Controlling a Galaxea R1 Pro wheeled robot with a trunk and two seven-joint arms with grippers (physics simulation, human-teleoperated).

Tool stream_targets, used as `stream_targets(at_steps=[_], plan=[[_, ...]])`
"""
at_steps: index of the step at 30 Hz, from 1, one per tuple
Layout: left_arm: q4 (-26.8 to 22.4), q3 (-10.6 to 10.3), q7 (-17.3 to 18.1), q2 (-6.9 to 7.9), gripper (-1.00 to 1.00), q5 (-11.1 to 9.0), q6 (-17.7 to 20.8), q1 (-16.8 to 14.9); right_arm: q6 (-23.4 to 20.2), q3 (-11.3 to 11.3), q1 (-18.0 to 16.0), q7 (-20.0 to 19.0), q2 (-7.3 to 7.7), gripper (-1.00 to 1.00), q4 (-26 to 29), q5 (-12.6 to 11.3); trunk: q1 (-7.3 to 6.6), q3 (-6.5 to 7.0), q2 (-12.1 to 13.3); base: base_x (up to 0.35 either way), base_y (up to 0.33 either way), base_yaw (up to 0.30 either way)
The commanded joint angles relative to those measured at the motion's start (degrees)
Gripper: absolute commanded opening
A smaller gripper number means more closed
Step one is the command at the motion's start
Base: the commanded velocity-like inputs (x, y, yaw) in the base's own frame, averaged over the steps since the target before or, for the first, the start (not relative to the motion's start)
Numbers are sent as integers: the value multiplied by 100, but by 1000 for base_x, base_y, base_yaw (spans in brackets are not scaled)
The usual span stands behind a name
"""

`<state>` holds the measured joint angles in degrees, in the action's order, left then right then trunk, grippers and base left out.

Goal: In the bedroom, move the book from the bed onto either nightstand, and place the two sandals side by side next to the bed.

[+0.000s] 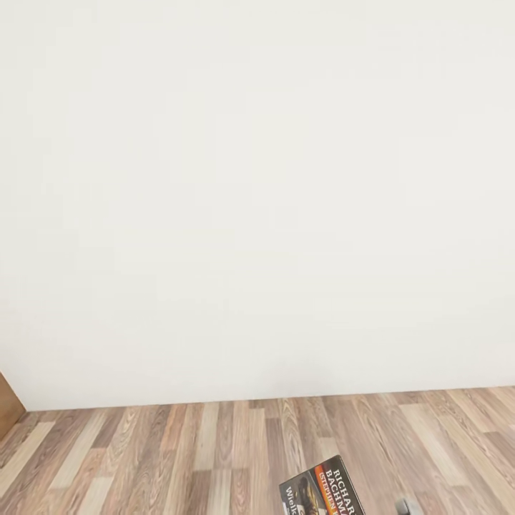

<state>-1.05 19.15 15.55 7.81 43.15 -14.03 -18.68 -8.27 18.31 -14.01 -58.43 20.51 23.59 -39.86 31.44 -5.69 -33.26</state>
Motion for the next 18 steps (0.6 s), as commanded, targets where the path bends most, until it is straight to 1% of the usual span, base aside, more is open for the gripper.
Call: stream_targets(at_steps=[1, 11, 18], plan=[[-1, 47, 20, 1, 100, 42, -12, -4, -60, 23, -5, -11, 5, -100, 5, -66, 5, -10, -9, 331, 0, 0], [-1, 45, 19, 1, 100, 43, -12, -4, -60, 31, -5, -45, 5, -100, 6, -66, 5, -11, -9, 331, 0, -10], [-1, 45, 20, 1, 100, 44, -12, -4, -60, 32, -5, -49, 5, -100, 8, -66, 5, -27, -9, 331, 0, -178]])
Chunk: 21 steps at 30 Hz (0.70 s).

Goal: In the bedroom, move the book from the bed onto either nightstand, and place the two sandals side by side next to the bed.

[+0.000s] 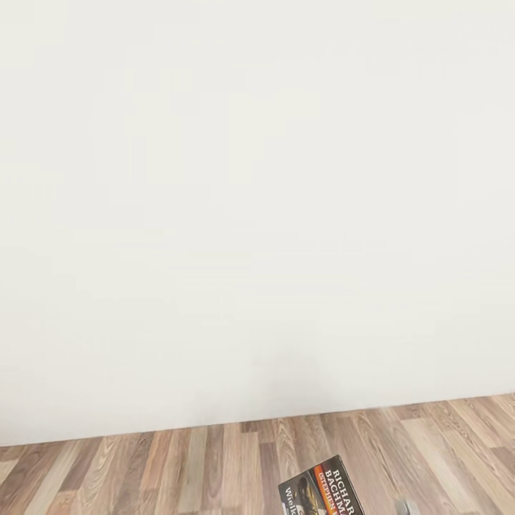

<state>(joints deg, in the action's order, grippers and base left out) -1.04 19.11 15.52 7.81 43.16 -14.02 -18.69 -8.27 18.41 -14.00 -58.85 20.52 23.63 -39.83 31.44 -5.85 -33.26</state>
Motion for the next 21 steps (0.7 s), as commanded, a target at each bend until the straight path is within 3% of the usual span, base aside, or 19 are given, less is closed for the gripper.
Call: stream_targets(at_steps=[1, 21], plan=[[-2, 49, 22, 2, 100, 43, -13, -3, -61, 23, -7, -1, 5, -100, 7, -68, 5, -12, -9, 315, 0, -74], [-2, 49, 23, 2, 100, 43, -13, -3, -61, 23, -7, 6, 5, -100, 8, -70, 5, -14, -9, 259, 0, -6]])
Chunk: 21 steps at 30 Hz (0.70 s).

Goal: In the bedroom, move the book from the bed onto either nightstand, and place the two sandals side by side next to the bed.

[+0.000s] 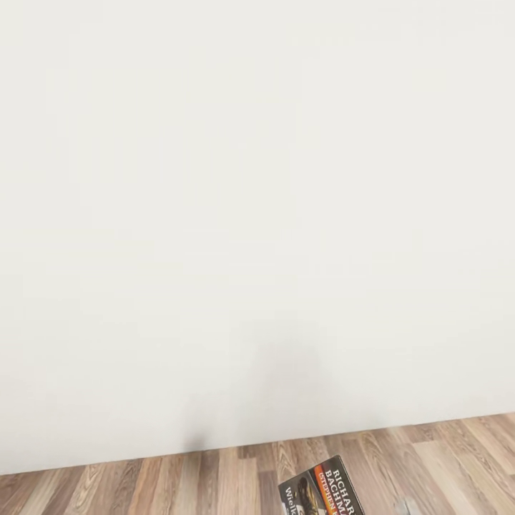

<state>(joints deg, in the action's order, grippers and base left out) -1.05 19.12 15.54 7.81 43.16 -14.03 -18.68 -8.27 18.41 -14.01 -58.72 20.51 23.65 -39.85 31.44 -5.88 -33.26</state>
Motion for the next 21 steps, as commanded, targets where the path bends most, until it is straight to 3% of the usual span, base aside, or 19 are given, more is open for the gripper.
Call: stream_targets(at_steps=[1, 7, 21], plan=[[-1, 48, 21, 1, 100, 44, -12, -4, -61, 22, -6, -10, 5, -100, 5, -67, 5, -10, -9, 314, 0, -31], [-1, 48, 20, 1, 100, 44, -12, -4, -61, 22, -6, -24, 5, -100, 2, -67, 5, -10, -9, 231, 0, -209], [-1, 48, 23, 1, 100, 44, -12, -4, -61, 20, -6, -17, 5, -100, 6, -66, 5, -10, -9, 12, 0, -271]])
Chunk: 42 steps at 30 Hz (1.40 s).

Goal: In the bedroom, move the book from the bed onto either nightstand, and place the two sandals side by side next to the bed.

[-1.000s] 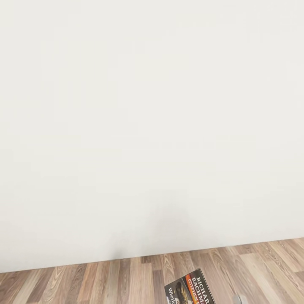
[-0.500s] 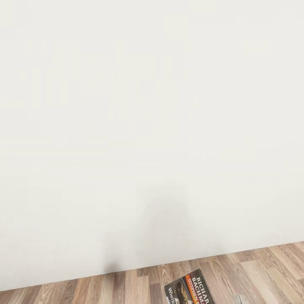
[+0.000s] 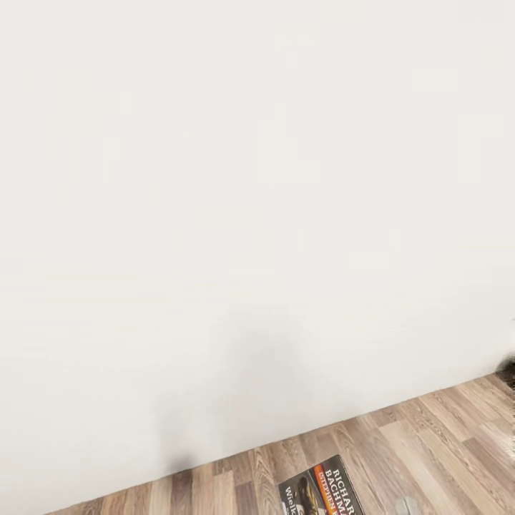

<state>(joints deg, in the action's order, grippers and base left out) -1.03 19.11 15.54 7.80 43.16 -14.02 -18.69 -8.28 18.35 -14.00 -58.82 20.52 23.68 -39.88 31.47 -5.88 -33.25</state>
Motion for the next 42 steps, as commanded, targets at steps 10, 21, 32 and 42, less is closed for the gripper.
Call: stream_targets(at_steps=[10, 21, 32, 42], plan=[[-2, 49, 20, 2, 100, 43, -13, -3, -60, 27, -6, 5, 5, -100, 0, -64, 2, -11, -10, 250, 38, -23], [-2, 49, 23, 2, 100, 43, -13, -3, -60, 25, -6, -23, 5, -100, 0, -64, 2, -11, -10, 77, 2, -143], [-2, 49, 27, -14, 100, 43, -13, -3, -60, 28, -6, -4, 5, -100, -271, -62, 2, -11, -10, 1, 0, -281], [-2, 49, 28, -43, 100, 46, -13, -3, -59, 36, -6, -31, 5, -100, -771, -39, 2, -11, -10, 0, 0, -283]])
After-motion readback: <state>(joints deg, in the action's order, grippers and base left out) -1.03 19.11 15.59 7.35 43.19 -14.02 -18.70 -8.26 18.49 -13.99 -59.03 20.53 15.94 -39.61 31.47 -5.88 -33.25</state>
